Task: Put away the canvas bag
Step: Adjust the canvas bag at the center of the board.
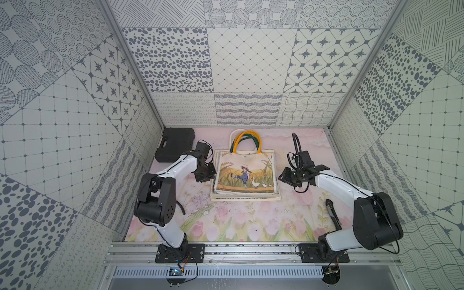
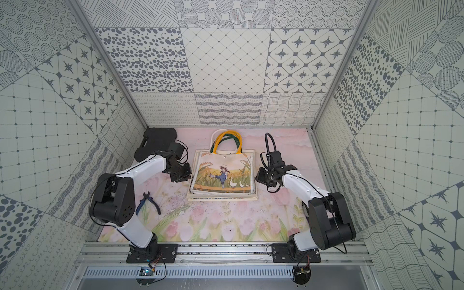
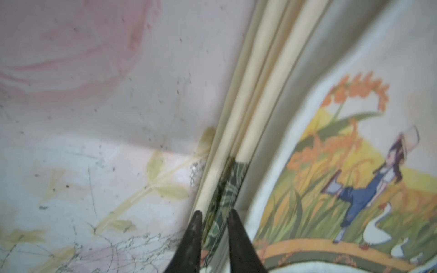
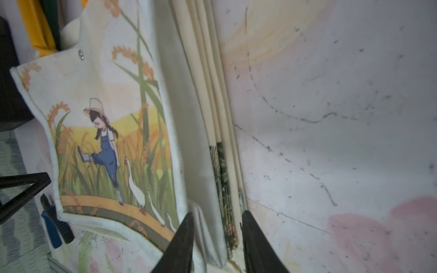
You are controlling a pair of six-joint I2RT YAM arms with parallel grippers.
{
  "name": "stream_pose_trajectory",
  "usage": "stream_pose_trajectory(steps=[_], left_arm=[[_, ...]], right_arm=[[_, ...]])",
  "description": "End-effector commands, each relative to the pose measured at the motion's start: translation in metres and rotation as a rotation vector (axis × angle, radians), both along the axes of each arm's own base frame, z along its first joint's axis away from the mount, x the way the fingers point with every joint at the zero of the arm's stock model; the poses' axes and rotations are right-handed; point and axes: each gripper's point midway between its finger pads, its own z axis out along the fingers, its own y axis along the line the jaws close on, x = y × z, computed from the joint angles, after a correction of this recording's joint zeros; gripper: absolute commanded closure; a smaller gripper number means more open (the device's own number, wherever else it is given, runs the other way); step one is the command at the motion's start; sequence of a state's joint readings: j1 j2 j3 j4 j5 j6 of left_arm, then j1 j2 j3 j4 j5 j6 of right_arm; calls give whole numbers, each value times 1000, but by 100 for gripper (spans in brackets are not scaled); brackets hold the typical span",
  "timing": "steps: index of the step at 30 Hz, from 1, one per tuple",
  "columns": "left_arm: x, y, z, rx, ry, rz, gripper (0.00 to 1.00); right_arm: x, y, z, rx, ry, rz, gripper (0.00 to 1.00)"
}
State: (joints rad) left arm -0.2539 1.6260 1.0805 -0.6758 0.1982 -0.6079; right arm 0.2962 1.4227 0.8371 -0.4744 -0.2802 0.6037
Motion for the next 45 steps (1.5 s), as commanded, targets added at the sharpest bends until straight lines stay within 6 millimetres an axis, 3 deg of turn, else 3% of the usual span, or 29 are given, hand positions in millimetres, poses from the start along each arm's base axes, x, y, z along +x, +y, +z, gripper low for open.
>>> stream_pose_trajectory(steps=[1,3,8,10,12,16,19,21,23,27,30,34,36,41,45], left_arm=[[-26,-19,17,-157,-47,5,61],[-30,-20,15,-173,-58,-1,55],[-33,-21,-5,-155,-23,-37,52],[-31,-23,-4,-170,-40,-44,51],[-25,-29,9,-209,-89,-53,51],[-9,-45,54,-314,-208,-81,57],[7,-63,75,-389,-230,-90,75],[14,-77,77,-395,-217,-105,86],[18,-93,70,-399,-197,-121,99],[27,-128,38,-403,-127,-133,100],[41,-138,0,-416,-48,-89,100],[59,-120,-47,-433,53,21,100],[59,-105,-59,-415,81,58,100],[53,-75,-60,-358,76,77,100],[51,-73,-45,-380,47,53,100]], right_arm=[[-13,9,2,92,-2,10,59],[-17,9,-1,100,0,10,57],[-21,21,-7,140,34,58,50],[-21,26,-1,159,23,66,51],[-17,27,19,176,-44,62,54],[-2,31,69,241,-216,48,73],[9,43,70,291,-169,61,96],[15,54,60,327,-105,71,100],[22,65,49,365,-52,63,100],[38,78,29,344,-13,47,100],[49,72,6,290,19,7,100],[53,46,-25,191,95,-35,100],[51,30,-36,131,118,-47,100],[46,14,-49,21,154,-1,100],[54,28,-26,93,89,35,100]])
